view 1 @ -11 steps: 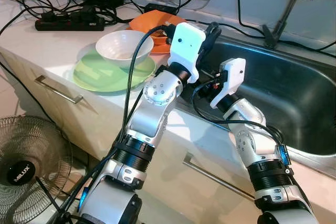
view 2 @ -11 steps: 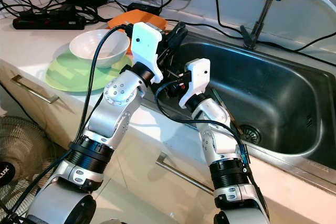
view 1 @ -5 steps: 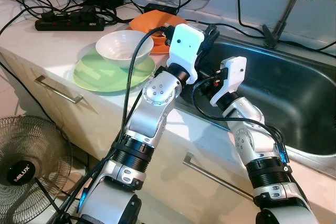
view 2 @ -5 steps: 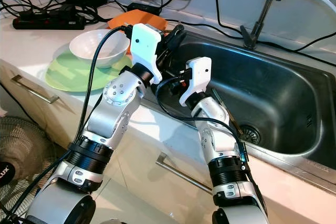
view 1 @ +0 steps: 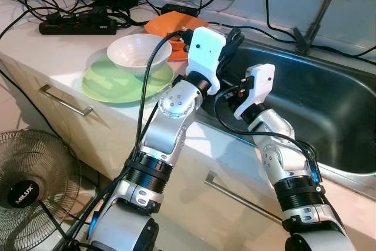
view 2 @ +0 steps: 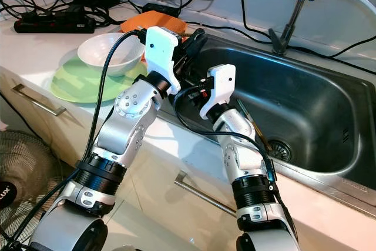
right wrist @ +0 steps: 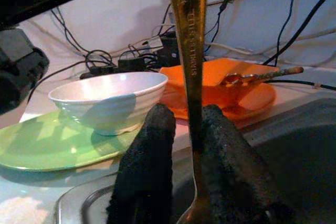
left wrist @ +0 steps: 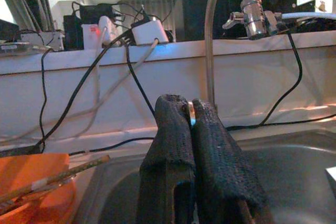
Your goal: Kitchen organization
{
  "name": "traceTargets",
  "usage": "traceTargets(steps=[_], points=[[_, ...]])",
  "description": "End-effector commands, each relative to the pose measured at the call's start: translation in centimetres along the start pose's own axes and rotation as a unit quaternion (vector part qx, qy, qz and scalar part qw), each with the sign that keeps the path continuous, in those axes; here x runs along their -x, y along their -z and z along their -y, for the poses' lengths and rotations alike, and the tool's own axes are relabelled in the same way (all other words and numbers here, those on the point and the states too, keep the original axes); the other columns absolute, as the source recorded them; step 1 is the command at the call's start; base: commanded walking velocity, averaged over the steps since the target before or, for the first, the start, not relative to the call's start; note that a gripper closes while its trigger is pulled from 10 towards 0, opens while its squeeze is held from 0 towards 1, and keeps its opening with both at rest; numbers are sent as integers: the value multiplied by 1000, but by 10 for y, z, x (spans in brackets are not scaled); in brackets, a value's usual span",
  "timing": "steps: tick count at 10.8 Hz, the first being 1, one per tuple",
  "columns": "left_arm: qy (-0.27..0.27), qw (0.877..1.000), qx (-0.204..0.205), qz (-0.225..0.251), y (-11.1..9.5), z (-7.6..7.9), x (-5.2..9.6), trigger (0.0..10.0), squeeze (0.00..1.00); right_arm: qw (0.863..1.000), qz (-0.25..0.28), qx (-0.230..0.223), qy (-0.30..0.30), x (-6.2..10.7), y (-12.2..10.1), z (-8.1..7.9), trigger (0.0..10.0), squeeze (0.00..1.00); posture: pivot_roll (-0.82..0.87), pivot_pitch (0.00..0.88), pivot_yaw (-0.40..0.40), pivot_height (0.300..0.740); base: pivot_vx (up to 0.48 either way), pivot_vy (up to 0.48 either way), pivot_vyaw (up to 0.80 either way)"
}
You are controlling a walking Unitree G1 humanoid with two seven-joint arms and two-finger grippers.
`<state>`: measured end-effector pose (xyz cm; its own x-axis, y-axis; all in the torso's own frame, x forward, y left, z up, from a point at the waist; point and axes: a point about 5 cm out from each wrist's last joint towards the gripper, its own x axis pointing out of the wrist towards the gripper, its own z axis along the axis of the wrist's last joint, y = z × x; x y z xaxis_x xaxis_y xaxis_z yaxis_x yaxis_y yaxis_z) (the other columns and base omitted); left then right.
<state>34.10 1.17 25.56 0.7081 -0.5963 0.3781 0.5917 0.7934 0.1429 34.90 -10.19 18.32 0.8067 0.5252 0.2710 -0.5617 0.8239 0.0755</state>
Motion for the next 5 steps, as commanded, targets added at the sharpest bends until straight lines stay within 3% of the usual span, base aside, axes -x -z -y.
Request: traceTargets(steps=[1,4,5], points=[[10,1000,11,18,-8,5,-1,10000,0,1000,-1,2,0,-3,0,-1,0,0,189,23,-40,740,0,0,0],[8,1000,18,20,-9,4,-1,10000,0,1000,0,1,-2,-4,1,-2,0,0,192,16,-39,740,0,0,0],[4,999,24,20,-9,2,-1,10000,1000,1000,1,2,-2,-4,1,-2,0,0,192,12,-38,740,0,0,0]])
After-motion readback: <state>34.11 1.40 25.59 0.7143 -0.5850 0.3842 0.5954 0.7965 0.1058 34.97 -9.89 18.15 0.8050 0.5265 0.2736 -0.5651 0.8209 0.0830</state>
